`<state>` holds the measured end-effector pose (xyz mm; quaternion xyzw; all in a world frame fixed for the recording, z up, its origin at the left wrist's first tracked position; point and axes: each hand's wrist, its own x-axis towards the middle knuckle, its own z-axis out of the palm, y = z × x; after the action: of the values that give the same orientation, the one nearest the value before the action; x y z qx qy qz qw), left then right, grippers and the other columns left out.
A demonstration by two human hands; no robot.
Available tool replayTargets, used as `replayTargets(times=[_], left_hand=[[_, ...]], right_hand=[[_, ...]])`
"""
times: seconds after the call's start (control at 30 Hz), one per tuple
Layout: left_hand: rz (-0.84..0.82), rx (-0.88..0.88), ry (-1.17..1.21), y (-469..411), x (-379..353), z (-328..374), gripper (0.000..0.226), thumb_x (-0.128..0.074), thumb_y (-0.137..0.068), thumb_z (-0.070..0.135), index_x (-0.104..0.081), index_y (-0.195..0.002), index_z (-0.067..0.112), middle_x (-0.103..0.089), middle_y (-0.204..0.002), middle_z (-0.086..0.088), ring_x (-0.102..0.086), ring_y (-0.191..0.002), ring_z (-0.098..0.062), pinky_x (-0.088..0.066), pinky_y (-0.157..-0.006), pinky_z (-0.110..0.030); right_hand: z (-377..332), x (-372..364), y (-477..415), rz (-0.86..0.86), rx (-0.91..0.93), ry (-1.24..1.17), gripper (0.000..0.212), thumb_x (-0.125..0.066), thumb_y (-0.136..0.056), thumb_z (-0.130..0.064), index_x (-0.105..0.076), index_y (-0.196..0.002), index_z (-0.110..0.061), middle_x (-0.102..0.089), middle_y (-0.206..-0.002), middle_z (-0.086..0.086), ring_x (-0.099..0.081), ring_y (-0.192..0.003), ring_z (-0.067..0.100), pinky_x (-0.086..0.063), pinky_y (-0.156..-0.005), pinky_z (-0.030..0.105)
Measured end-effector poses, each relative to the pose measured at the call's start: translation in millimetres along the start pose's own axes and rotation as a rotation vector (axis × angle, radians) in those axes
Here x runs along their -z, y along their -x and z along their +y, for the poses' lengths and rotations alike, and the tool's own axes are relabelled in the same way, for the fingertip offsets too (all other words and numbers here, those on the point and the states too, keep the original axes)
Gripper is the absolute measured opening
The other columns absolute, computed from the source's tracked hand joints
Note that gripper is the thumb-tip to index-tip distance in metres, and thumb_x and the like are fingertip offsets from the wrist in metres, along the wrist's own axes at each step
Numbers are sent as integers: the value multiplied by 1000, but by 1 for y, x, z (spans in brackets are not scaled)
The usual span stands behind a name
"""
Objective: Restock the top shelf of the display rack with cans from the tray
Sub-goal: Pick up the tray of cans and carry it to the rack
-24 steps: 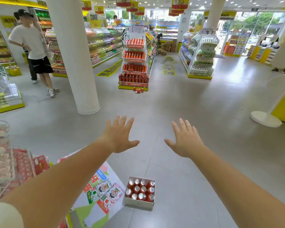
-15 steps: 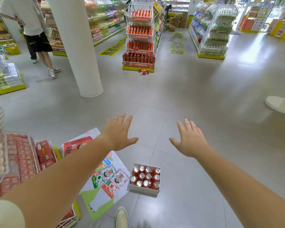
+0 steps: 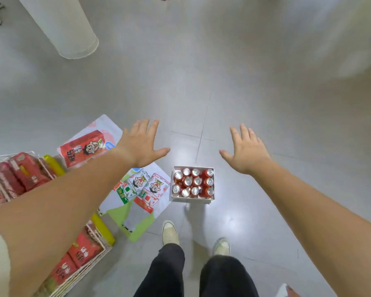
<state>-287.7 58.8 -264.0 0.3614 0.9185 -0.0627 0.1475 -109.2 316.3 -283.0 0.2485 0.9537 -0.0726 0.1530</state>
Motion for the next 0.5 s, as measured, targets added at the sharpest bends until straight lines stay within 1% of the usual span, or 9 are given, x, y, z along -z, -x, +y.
replayTargets(times=[0.13,0.23,0.27,0.4,0.5], left_hand=[[-89,-30,30,-50,-72,16,99,-34,-89,77,0,-161,18,-12,-168,-14,-13,-154,-34,-23,-120,-57],[-148,-31,58,-91,-137,32,104,-24,-82,82,1,-161,19,-12,-167,-13,-13,-154,-32,-22,-121,-56],[-169,-32,76,-104,-159,37,104,-25,-82,83,1,-161,19,-12,-168,-13,-13,-154,-32,-21,-121,-55],[-229,-22,153,-146,-260,52,97,-38,-90,75,0,-161,21,-12,-168,-10,-12,-154,-28,-20,-122,-54],[-241,25,167,-171,-331,59,96,-44,-91,71,-5,-161,19,-16,-167,-11,-16,-154,-27,-24,-121,-54]], right_hand=[[16,-70,-45,-102,-25,-24,87,-38,-97,-63,-1,-162,-19,0,-170,15,-6,-156,34,-16,-124,50],[33,-132,-82,-175,-32,-19,88,-36,-96,-64,2,-162,-19,2,-170,13,-5,-156,33,-15,-124,49],[39,-153,-93,-202,-35,-21,87,-34,-97,-64,3,-162,-19,3,-170,12,-4,-156,33,-15,-124,49],[65,-242,-130,-278,-65,-42,86,-33,-97,-64,4,-161,-20,3,-170,11,-4,-156,32,-15,-124,47],[85,-311,-150,-345,-100,-67,85,-33,-98,-63,5,-161,-20,4,-170,11,-4,-156,31,-17,-123,47]])
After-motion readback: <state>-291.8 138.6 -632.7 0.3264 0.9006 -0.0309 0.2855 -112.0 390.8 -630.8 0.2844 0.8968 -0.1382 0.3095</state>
